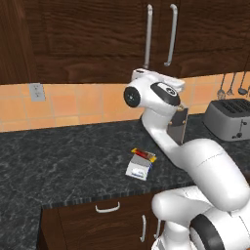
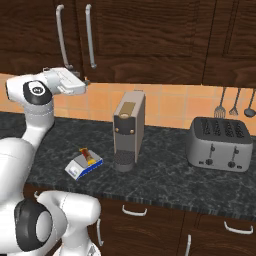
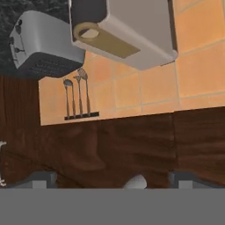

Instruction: Pick the bar and place it on the digital scale for weighing, and close the cabinet.

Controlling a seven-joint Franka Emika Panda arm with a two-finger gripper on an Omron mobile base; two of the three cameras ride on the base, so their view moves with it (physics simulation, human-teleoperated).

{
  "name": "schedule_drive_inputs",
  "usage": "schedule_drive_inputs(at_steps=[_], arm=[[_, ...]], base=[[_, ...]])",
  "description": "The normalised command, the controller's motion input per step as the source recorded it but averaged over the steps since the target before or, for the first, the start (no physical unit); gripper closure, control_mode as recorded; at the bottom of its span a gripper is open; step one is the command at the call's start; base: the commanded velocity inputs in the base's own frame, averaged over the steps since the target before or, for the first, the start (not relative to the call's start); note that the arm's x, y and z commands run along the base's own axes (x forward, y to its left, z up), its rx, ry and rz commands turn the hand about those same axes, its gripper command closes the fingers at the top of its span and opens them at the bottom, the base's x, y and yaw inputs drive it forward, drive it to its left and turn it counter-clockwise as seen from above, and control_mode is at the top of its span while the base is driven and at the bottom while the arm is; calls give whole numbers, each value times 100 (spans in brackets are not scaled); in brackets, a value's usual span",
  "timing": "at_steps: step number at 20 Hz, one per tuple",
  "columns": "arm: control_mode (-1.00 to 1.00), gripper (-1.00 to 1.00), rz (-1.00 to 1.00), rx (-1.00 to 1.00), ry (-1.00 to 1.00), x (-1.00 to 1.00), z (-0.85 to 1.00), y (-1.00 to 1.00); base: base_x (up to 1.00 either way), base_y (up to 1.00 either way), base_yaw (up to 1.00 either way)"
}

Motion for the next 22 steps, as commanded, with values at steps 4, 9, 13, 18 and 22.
schedule_drive_inputs(at_steps=[4,9,13,18,22], arm=[[-100,-100,8,4,-5,65,0,-43],[-100,-100,10,0,-11,92,0,-6],[-100,-100,10,0,-11,100,0,0],[-100,-100,11,-1,-8,100,-1,-2],[-100,-100,14,0,0,100,-18,-8]], base=[[0,0,0],[0,0,0],[0,0,0],[0,0,0],[0,0,0]])
